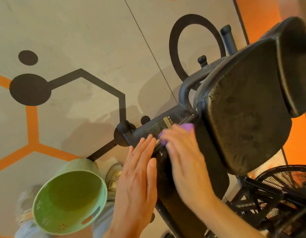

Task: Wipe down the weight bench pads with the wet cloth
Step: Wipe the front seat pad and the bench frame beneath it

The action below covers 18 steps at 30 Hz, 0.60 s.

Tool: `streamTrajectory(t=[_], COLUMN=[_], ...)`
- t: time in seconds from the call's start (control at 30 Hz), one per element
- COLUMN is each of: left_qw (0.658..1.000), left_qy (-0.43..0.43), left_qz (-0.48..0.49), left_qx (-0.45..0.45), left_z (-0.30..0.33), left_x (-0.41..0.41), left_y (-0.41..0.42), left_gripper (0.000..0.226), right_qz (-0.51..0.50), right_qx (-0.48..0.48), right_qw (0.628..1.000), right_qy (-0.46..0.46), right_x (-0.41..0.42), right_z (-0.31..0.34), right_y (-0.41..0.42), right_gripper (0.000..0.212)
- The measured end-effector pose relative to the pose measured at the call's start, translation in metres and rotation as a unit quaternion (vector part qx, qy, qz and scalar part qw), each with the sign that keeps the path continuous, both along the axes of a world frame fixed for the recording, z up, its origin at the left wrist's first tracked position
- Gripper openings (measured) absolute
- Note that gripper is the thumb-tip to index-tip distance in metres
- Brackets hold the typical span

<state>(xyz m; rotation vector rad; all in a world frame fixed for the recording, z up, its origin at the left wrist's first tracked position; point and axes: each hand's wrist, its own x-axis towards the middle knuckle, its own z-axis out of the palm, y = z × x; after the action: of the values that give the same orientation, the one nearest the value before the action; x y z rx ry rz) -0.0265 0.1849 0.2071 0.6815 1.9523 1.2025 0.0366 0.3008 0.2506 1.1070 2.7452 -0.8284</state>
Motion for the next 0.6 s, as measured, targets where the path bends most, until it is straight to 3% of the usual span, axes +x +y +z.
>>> streamTrajectory(t=[0.1, 0.23, 0.37, 0.6], left_qw=[0.999, 0.993, 0.99, 0.99], left_qy=[-0.029, -0.081, -0.114, -0.111], left_qz=[0.008, -0.03, -0.027, -0.03], left_qx=[-0.015, -0.075, -0.074, -0.075], left_z=[0.001, -0.003, 0.0, -0.004], left_x=[0.002, 0.005, 0.004, 0.007], left_y=[-0.015, -0.024, -0.021, -0.019], left_gripper=[0.062, 0.07, 0.072, 0.075], right_qz=[0.047, -0.02, -0.027, -0.023], right_qx=[-0.023, 0.047, 0.073, 0.082], right_qw=[0.999, 0.998, 0.996, 0.996], right_qy=[-0.003, 0.03, 0.041, 0.041], right_x=[0.007, 0.001, 0.002, 0.003], right_z=[-0.001, -0.018, -0.026, -0.027], right_y=[0.001, 0.016, 0.012, 0.013], right_gripper=[0.037, 0.038, 0.035, 0.039])
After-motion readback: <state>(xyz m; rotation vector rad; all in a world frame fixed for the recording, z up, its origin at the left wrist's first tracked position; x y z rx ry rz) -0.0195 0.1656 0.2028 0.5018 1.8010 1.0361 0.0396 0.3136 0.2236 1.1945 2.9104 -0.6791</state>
